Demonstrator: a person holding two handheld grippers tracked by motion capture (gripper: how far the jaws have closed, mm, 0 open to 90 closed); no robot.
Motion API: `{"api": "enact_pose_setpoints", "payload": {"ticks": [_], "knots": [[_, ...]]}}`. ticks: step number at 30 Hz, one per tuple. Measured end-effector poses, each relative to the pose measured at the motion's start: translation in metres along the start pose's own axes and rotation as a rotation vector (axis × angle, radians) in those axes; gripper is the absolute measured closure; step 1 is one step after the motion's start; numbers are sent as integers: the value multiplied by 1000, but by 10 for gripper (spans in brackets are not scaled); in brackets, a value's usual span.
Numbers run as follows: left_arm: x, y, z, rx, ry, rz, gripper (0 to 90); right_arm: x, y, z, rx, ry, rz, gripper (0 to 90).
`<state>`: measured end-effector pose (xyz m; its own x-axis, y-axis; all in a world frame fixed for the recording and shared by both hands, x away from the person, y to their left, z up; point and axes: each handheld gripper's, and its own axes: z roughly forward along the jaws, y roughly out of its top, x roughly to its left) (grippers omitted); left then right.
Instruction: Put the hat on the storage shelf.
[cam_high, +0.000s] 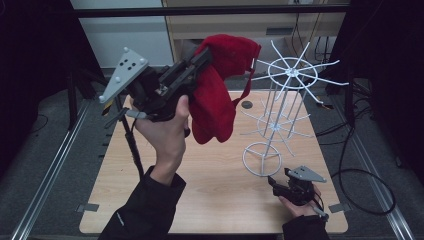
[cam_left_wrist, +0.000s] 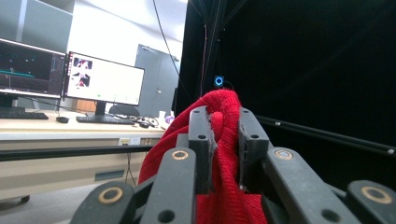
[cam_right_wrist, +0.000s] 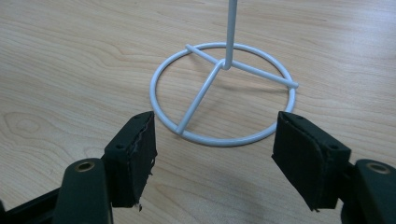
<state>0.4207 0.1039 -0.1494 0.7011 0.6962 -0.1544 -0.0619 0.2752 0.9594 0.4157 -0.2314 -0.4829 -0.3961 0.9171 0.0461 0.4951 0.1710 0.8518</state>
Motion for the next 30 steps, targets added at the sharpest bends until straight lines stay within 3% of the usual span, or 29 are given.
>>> {"api": "enact_pose_setpoints", "payload": {"ticks": [9, 18, 30], "knots": [[5, -13, 15, 28, 40, -5, 782, 1, 0, 1, 7, 6, -10, 305], [19, -30, 15, 63, 82, -33, 775, 2, -1, 2, 9, 5, -16, 305], [39, -72, 11, 178, 110, -58, 767, 3, 0, 2, 12, 12, -13, 304]]}}
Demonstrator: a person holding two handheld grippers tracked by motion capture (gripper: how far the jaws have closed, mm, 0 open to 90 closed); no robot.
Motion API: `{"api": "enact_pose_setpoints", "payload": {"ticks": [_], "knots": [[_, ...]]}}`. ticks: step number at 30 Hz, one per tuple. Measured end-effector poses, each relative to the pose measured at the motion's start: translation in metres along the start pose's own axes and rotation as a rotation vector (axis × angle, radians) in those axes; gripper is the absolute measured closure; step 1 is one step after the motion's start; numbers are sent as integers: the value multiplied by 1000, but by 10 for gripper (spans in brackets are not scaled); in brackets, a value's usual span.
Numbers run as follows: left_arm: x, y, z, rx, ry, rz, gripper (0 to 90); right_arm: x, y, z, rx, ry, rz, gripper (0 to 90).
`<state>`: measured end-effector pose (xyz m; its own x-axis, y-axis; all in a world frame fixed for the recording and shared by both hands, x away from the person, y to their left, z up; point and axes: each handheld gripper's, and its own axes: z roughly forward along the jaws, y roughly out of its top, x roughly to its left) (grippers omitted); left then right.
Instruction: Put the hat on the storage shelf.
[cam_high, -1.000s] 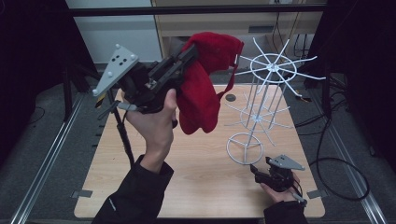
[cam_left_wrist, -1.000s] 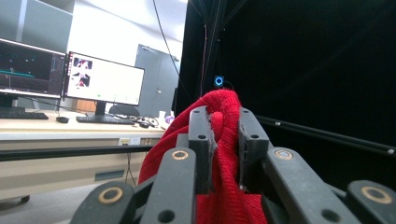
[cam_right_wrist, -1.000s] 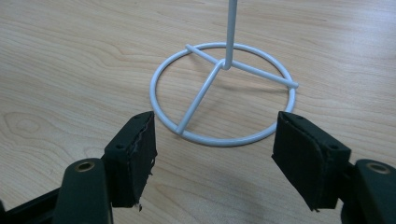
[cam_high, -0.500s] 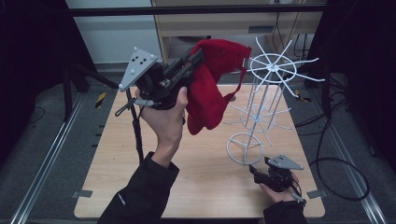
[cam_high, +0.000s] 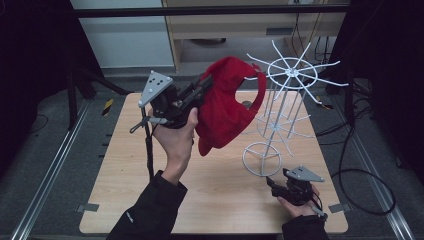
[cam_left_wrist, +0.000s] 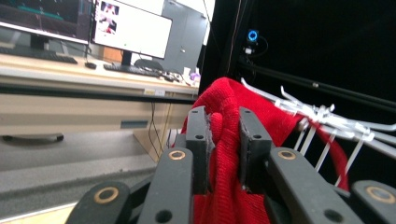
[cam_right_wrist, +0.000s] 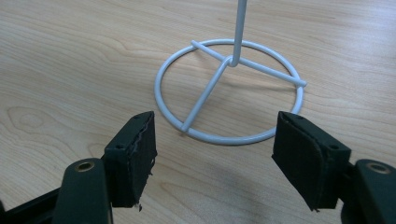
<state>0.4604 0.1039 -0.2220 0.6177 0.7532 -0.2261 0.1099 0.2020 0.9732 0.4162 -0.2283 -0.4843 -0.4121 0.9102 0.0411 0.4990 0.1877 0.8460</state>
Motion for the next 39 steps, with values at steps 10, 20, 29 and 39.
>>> {"api": "enact_pose_setpoints", "payload": {"ticks": [10, 20, 29, 39], "knots": [[-6, -34, 4, 83, -14, 40, 751, 1, 0, 1, 4, 0, -1, 302], [-10, -51, 7, 140, -72, 115, 666, 0, -1, 2, 5, -2, -5, 300], [2, -55, -20, 125, -106, 162, 475, -1, -2, 1, 6, -9, -2, 299], [34, -72, -67, 154, -62, 181, 356, -3, -3, 0, 6, -21, 14, 291]]}}
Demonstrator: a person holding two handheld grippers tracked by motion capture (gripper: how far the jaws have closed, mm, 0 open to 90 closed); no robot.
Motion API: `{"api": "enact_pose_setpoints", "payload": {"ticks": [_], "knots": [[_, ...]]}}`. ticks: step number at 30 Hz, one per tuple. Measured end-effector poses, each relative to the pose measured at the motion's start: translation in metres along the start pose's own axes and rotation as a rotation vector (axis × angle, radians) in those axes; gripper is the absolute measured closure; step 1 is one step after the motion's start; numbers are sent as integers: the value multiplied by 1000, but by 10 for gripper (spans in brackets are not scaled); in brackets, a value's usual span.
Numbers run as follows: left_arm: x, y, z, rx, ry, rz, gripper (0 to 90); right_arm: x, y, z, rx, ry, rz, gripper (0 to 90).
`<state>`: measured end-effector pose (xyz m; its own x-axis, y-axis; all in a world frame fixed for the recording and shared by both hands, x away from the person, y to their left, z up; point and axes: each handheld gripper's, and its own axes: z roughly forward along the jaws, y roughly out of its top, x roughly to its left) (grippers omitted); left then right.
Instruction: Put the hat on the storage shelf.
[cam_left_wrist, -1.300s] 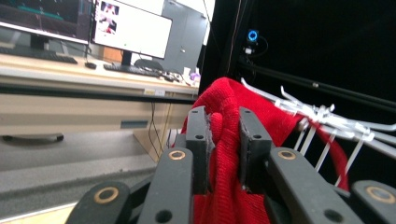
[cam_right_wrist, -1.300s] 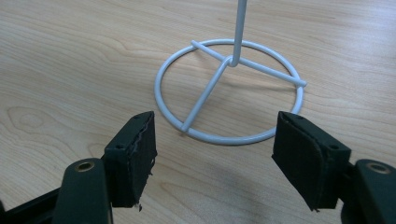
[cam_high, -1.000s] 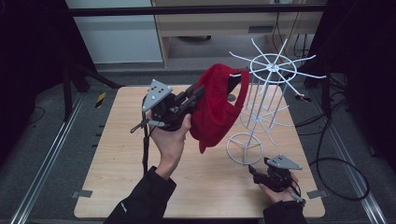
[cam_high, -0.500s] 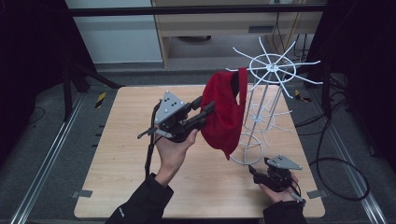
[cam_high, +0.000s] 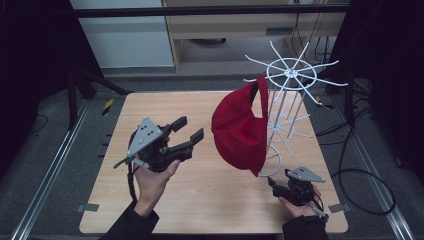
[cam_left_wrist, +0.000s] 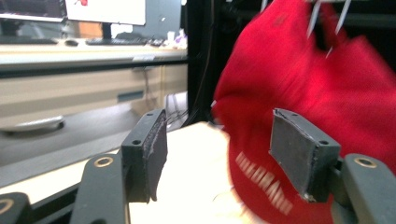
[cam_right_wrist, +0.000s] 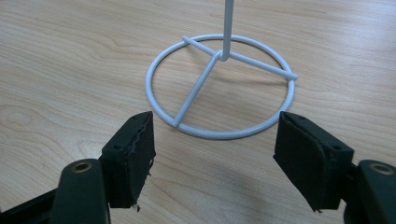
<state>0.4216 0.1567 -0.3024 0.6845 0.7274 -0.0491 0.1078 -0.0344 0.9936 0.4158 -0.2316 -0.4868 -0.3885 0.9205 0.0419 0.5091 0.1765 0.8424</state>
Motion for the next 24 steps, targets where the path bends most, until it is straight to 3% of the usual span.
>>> {"api": "enact_pose_setpoints", "payload": {"ticks": [5, 10, 17, 20, 24], "knots": [[20, -36, -11, 74, 50, -9, 342, -1, -1, 0, 2, -4, 4, 281], [46, -81, -20, 173, 114, -61, 335, -3, -2, 0, -1, -11, 0, 265], [79, -146, -34, 368, 199, -73, 310, -4, -3, 0, 5, -15, 26, 230], [92, -162, -39, 443, 234, -95, 289, -5, -3, 2, 9, -22, 20, 217], [105, -174, -42, 496, 289, -77, 263, -5, -4, 3, 17, -25, 32, 206]]}}
